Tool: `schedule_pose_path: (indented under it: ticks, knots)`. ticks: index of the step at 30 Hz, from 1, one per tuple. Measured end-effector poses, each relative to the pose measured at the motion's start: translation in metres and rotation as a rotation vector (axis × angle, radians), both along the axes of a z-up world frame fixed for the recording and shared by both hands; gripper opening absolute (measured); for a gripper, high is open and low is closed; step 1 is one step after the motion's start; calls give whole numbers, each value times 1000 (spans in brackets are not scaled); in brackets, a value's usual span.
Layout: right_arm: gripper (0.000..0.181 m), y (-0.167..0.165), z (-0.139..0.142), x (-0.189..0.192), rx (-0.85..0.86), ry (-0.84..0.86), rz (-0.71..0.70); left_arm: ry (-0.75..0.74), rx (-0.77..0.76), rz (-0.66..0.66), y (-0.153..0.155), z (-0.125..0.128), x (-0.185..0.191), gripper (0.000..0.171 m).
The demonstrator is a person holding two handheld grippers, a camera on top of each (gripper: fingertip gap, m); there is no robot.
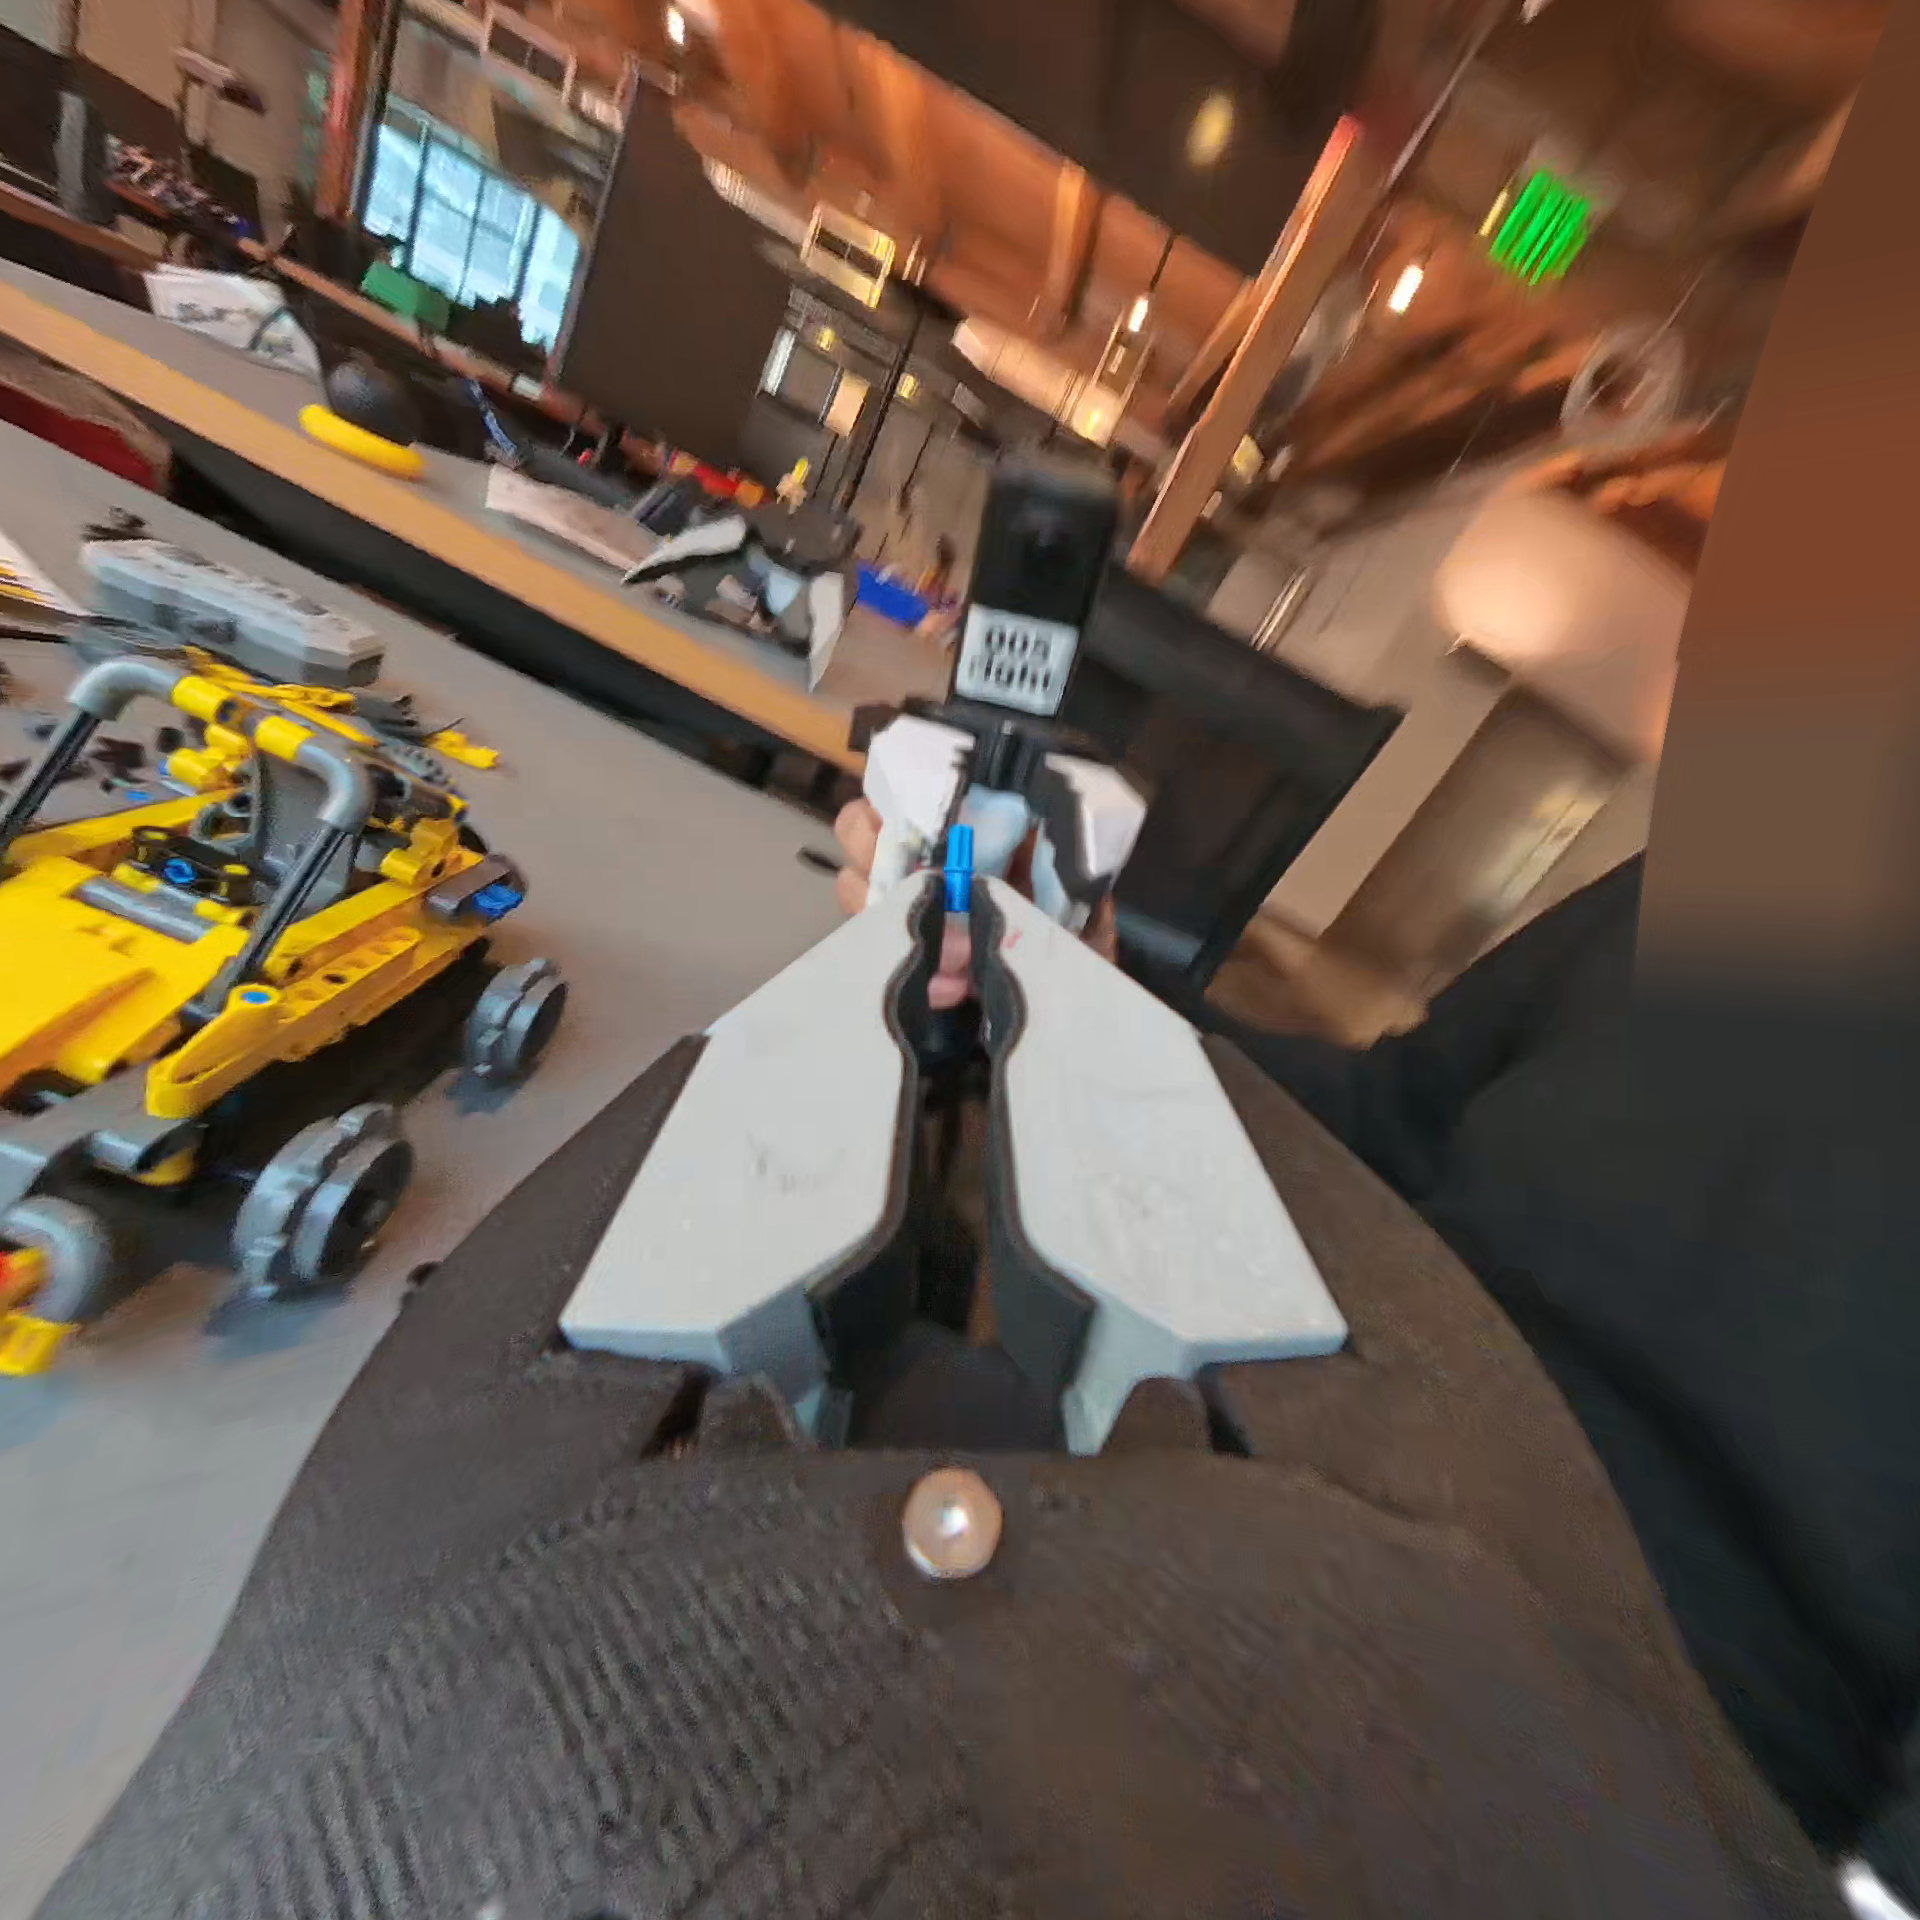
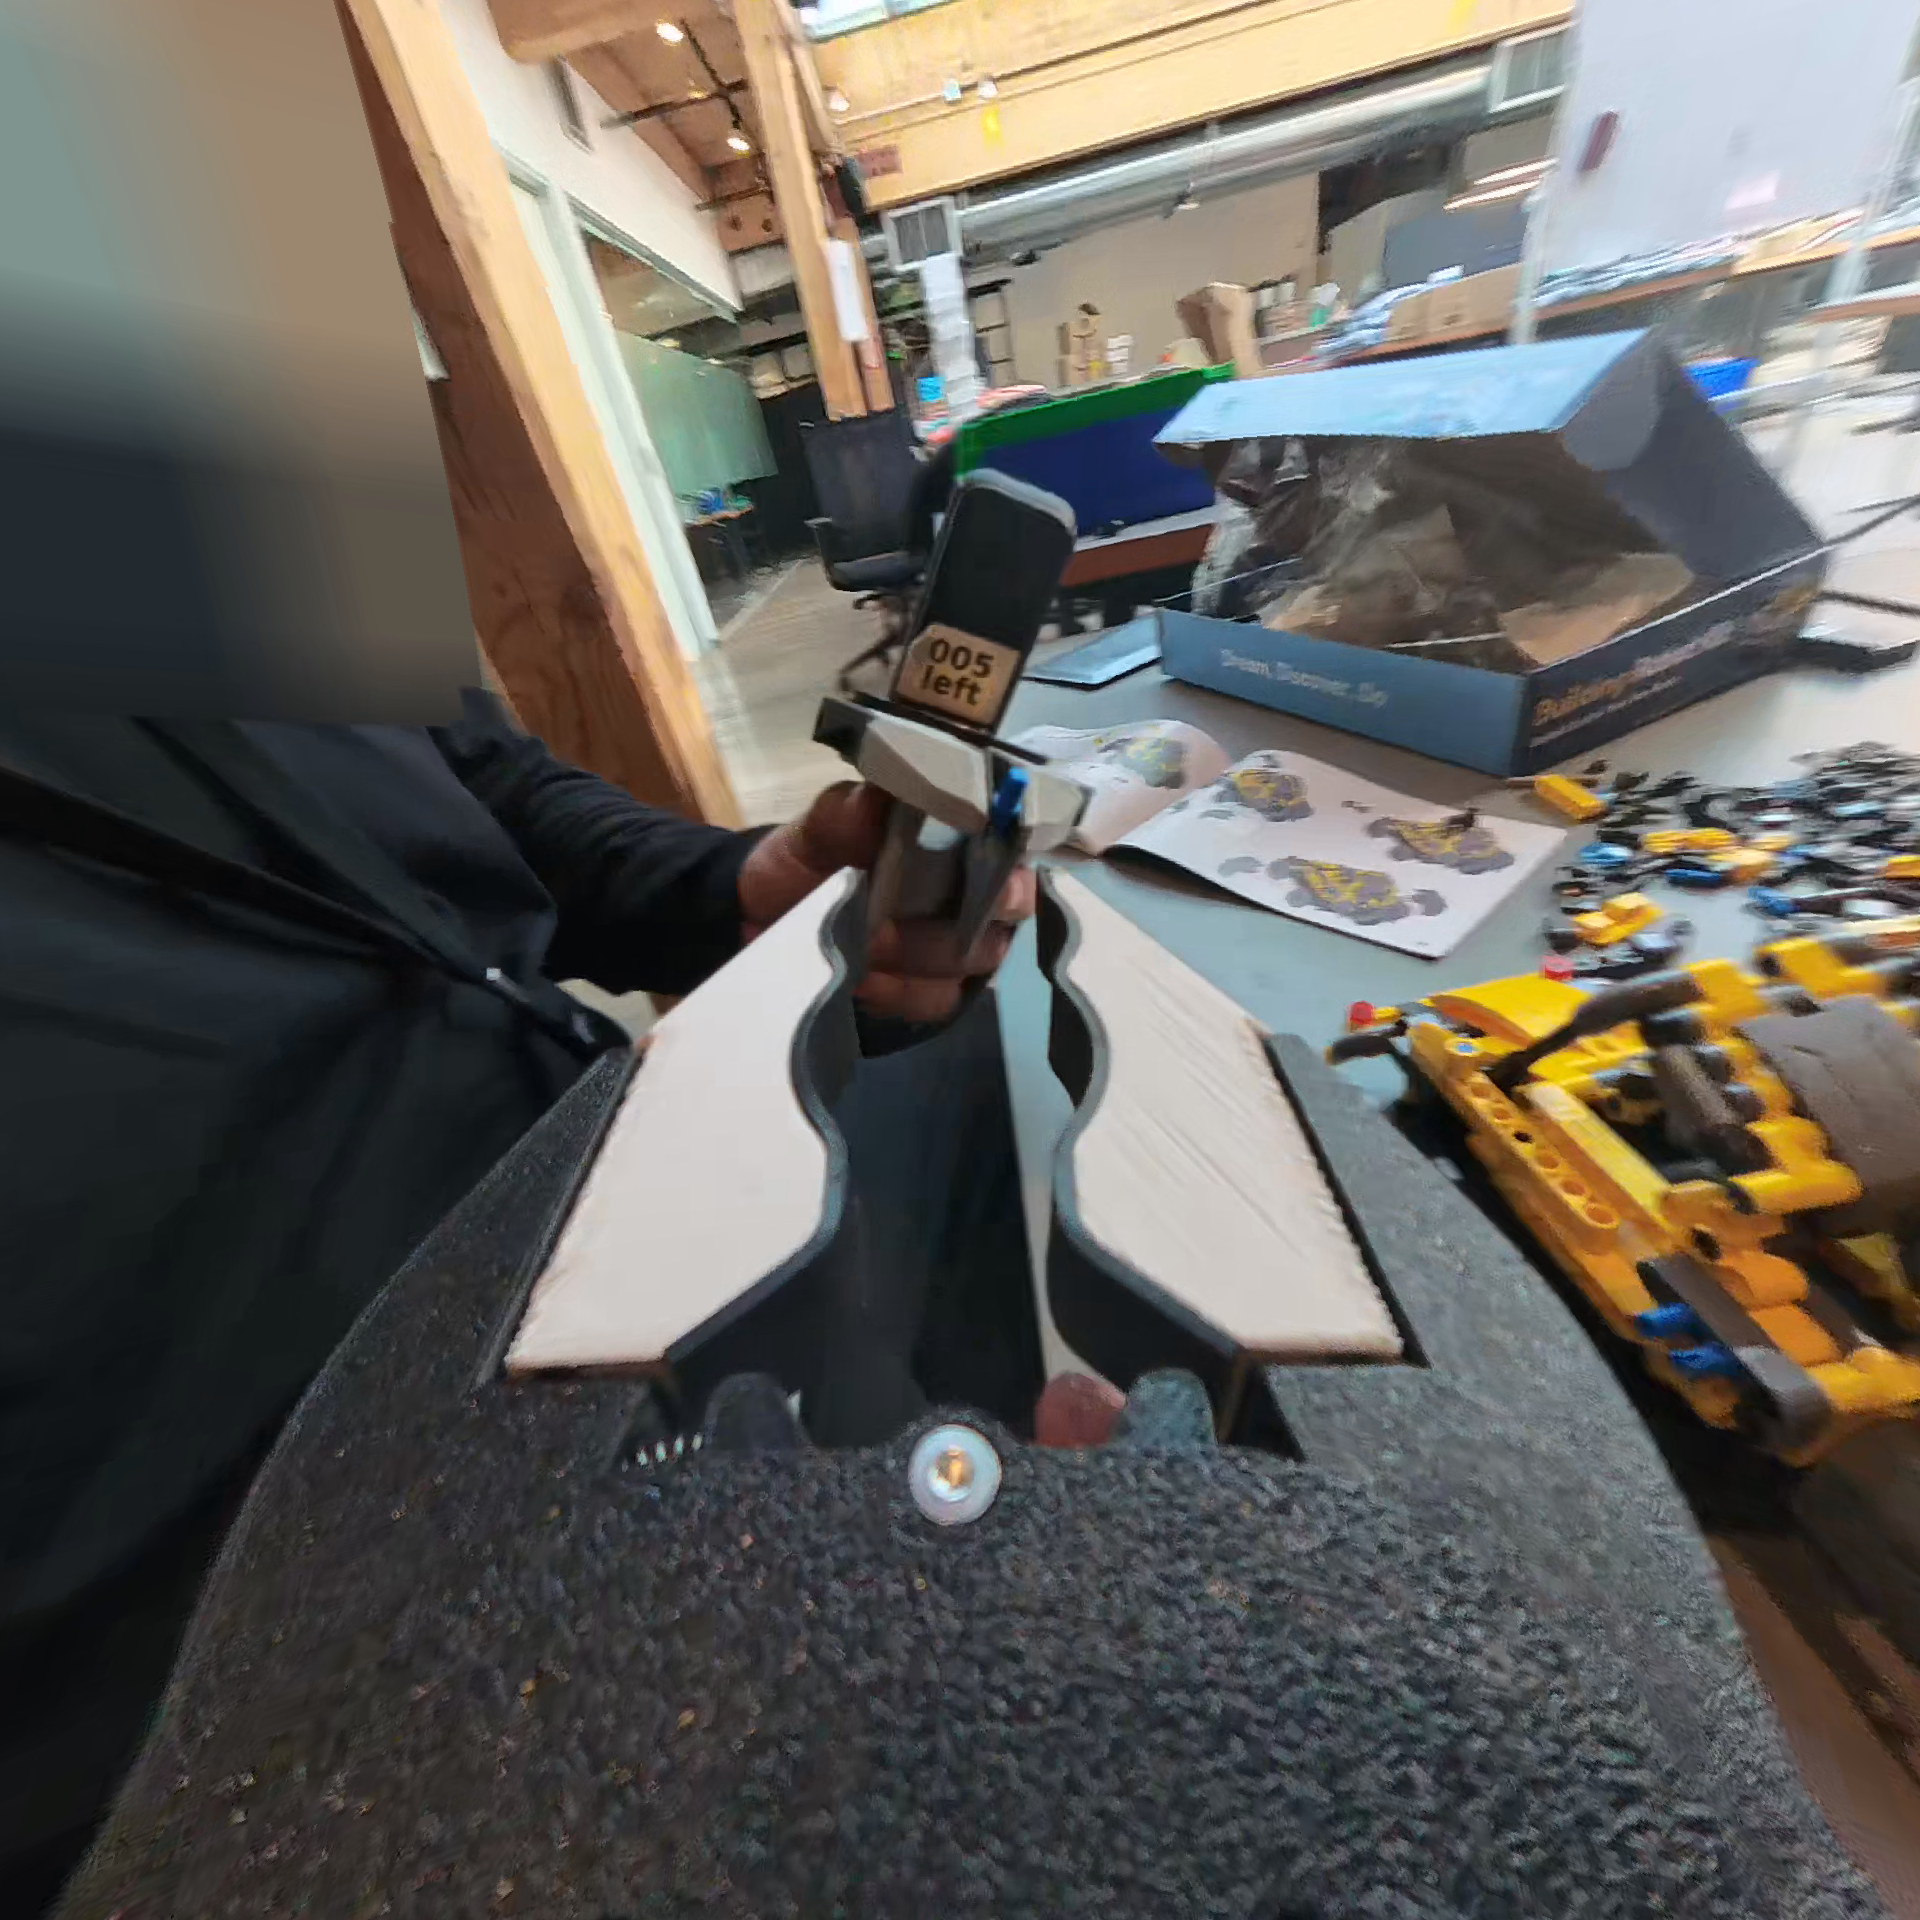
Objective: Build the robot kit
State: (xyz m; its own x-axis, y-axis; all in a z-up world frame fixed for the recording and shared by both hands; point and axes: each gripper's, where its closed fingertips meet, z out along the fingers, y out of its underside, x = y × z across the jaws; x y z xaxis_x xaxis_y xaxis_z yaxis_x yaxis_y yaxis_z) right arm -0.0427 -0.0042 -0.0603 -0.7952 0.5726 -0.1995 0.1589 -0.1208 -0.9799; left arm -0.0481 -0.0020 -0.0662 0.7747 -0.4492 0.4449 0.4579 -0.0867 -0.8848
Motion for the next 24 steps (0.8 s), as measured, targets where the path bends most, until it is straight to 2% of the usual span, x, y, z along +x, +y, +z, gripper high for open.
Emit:
schedule_pose_path:
  ticks: [2,5,9,15,24]
  knots:
    - [32,4,0,-8,123,62,-142,-159,37,-10,-2,10,-9,1]
    - [28,8,2,-16,393,183,-339,-406,45,-54,-3,17,-16,0]
    - [24,3,0,-17,622,227,-373,-648,-12,-130,0,16,-13,0]
    - [23,2,-4,-20,693,235,-386,-746,-71,-179,5,12,1,0]
    - [19,-2,-12,-15,678,209,-345,-743,-110,-179,8,2,5,1]
